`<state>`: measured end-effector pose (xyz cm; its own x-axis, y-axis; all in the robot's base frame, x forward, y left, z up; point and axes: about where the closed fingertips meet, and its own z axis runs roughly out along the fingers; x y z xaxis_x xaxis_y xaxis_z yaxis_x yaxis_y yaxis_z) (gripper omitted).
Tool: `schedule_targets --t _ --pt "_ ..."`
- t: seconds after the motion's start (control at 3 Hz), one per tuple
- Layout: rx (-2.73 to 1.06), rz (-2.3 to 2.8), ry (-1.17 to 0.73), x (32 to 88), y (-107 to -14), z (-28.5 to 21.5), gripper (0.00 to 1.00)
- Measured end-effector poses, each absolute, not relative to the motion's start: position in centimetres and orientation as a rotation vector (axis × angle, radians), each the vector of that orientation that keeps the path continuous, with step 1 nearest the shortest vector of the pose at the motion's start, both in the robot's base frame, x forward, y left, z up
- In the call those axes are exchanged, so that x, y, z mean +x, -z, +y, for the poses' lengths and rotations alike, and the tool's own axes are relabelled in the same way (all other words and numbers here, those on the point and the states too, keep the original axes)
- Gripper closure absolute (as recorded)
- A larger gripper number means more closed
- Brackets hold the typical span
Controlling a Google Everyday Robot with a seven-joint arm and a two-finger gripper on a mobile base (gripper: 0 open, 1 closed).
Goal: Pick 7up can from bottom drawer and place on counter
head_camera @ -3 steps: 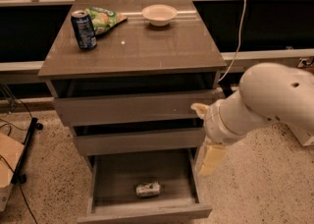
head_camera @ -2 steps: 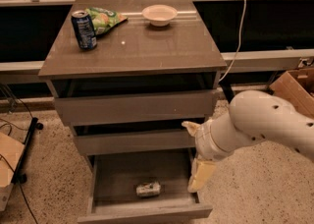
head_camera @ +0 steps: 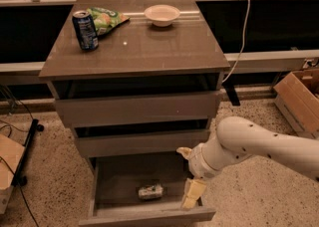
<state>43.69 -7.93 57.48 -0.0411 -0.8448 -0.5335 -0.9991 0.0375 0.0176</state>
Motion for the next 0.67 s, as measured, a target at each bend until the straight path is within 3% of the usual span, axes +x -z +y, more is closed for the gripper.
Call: schedule_targets --t 0.67 --pt "-1.822 1.873 -0.647 45.7 -53.2 -4.4 0.0"
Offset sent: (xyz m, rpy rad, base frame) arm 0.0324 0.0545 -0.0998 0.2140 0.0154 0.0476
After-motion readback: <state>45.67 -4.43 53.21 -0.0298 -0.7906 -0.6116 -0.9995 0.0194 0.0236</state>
